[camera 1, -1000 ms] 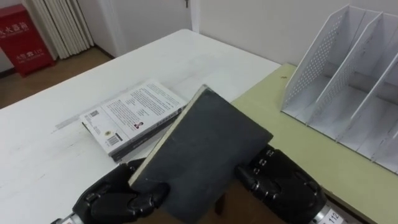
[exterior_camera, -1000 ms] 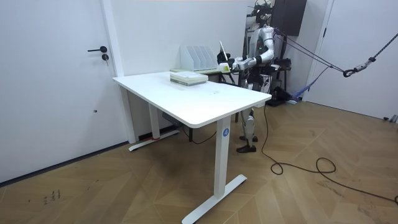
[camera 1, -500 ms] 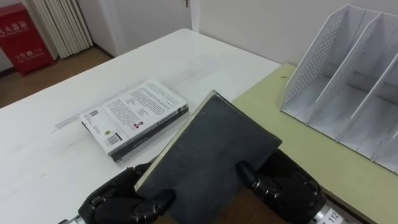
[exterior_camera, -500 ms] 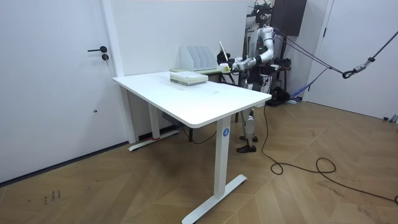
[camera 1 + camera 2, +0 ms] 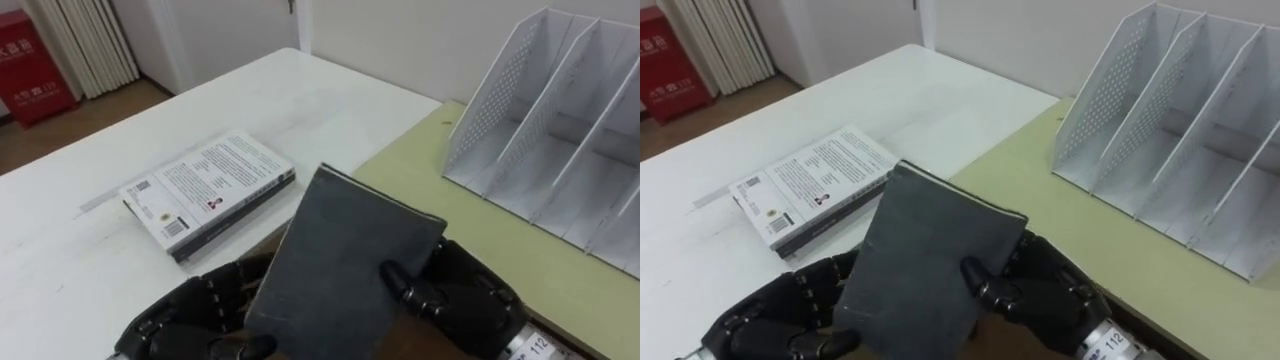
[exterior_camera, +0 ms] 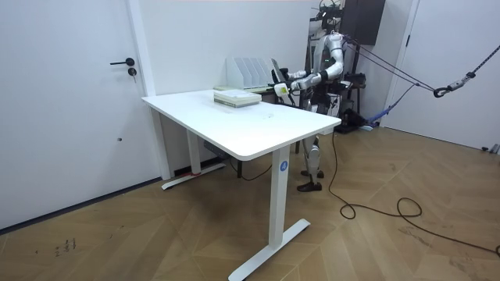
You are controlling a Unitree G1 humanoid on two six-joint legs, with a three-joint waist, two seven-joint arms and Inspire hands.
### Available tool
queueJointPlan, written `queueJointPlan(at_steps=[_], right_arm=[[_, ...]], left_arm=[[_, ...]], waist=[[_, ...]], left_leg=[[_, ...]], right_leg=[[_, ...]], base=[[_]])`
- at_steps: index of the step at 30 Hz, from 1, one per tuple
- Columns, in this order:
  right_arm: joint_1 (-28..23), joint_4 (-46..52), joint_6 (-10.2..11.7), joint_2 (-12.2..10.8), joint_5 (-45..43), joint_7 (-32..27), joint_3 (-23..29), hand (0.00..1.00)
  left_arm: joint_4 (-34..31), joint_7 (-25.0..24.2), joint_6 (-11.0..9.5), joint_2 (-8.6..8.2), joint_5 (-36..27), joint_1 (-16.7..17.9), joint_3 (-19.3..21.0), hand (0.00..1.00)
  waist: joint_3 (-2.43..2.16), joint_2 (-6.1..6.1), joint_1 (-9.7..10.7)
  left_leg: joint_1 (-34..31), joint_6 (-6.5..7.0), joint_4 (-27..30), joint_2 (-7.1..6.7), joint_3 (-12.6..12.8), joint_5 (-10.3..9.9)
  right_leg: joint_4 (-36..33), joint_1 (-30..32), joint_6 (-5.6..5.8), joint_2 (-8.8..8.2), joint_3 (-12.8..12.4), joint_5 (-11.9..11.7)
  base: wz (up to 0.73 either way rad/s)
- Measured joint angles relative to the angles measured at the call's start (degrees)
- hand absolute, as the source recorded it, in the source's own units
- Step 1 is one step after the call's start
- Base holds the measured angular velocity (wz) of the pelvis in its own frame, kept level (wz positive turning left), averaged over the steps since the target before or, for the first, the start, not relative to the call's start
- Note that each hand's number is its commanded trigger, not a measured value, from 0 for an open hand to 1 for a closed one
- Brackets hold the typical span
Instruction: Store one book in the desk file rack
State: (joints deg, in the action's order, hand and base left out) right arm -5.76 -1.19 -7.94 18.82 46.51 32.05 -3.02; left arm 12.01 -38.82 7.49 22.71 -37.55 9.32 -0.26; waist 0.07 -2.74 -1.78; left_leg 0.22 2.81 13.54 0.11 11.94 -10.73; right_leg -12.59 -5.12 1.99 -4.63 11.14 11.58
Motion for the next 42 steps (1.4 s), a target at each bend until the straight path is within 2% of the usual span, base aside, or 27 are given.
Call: queueJointPlan(at_steps=[4,6,11,12,15,17,19,21,26,30,37,42], right_arm=[[0.2,0.9,1.0,-0.7,-5.7,-5.9,1.1,1.0],[0.3,2.4,1.0,-1.8,-11.6,-11.2,2.1,1.0],[0.3,4.8,1.3,-4.2,-20.6,-23.4,2.1,1.0],[0.3,5.0,2.1,-5.2,-23.5,-25.8,2.2,1.0],[0.4,7.0,2.8,-6.5,-31.3,-31.9,2.1,1.0],[0.4,8.2,3.5,-6.6,-34.1,-35.4,2.1,1.0],[0.8,8.5,4.8,-6.6,-36.0,-39.2,2.0,1.0],[2.1,8.5,5.4,-6.9,-39.2,-43.5,1.9,1.0],[4.2,8.5,5.7,-6.9,-42.7,-50.0,1.8,1.0],[5.4,8.8,6.3,-6.9,-44.4,-54.6,2.3,1.0],[7.5,11.7,6.6,-6.5,-44.2,-59.0,2.9,1.0],[11.0,11.7,6.6,-6.4,-44.2,-59.9,4.6,1.0]], left_arm=[[1.8,2.6,-0.4,-2.5,3.8,1.8,-0.5,0.0],[5.5,4.2,-0.9,-4.42,7.0,1.8,-2.2,0.0],[10.2,7.4,-1.2,-7.0,8.4,2.3,-6.8,0.0],[12.0,7.5,-1.5,-8.05,8.5,2.1,-7.3,0.0],[16.8,8.9,-2.6,-9.64,10.0,1.9,-8.4,0.0],[18.1,9.7,-2.7,-9.97,11.1,2.0,-9.4,0.0],[20.0,10.1,-3.7,-10.45,11.2,1.9,-10.4,0.0],[25.1,11.4,-5.2,-10.95,12.7,1.2,-11.1,0.0],[32.7,16.2,-5.4,-11.53,17.2,0.0,-11.3,0.0],[37.4,18.8,-6.0,-12.71,17.6,0.1,-11.0,0.0],[40.8,20.9,-6.7,-13.05,19.3,0.1,-10.2,0.0],[43.8,22.0,-7.1,-12.71,19.3,0.1,-9.7,0.0]], waist=[[0.06,0.13,1.7],[0.12,0.22,1.9],[0.61,1.2,3.8],[0.53,1.36,4.1],[0.4,1.65,4.5],[0.41,1.69,4.6],[0.42,1.72,4.5],[0.33,1.78,4.3],[0.21,2.57,4.7],[0.16,2.87,4.5],[0.01,3.46,4.7],[-0.23,4.63,4.5]], left_leg=[[0.4,-0.06,-0.2,0.06,0.2,0.0],[0.4,-0.08,-0.6,0.06,0.7,0.2],[0.3,-0.1,-0.7,0.11,1.0,0.2],[0.4,-0.1,-0.8,0.07,1.0,0.2],[0.4,-0.14,-0.9,0.14,1.7,0.2],[0.3,-0.14,-0.9,0.15,2.0,0.2],[0.6,-0.14,-1.2,0.16,2.5,0.2],[1.0,-0.22,-1.9,0.31,3.9,0.2],[1.2,-0.25,-2.2,0.34,3.9,0.2],[1.4,-0.29,-2.5,0.29,4.3,0.3],[1.5,-0.35,-3.0,0.2,4.8,0.3],[1.9,-0.43,-3.3,0.27,5.1,0.3]], right_leg=[[0.0,-0.3,0.0,0.08,0.1,0.0],[-0.1,0.3,0.0,0.06,-0.1,0.0],[-0.1,0.4,-0.02,0.08,-0.1,0.0],[-0.1,0.5,-0.02,0.04,-0.2,0.0],[-0.1,1.1,-0.04,0.14,-0.9,0.0],[-0.1,1.2,-0.08,0.22,-1.3,0.0],[-0.2,1.4,-0.08,0.24,-1.9,0.0],[-0.4,2.1,-0.15,0.43,-3.2,-0.1],[-0.4,2.1,-0.17,0.48,-3.2,-0.1],[-0.2,2.2,-0.17,0.49,-3.3,-0.1],[-0.2,2.3,-0.17,0.56,-3.3,-0.1],[0.0,2.4,-0.18,0.61,-3.2,-0.1]], base=[[-0.01],[-0.13],[-0.03],[0.0],[-0.12],[-0.13],[-0.15],[-0.28],[-0.03],[-0.03],[-0.04],[-0.02]])
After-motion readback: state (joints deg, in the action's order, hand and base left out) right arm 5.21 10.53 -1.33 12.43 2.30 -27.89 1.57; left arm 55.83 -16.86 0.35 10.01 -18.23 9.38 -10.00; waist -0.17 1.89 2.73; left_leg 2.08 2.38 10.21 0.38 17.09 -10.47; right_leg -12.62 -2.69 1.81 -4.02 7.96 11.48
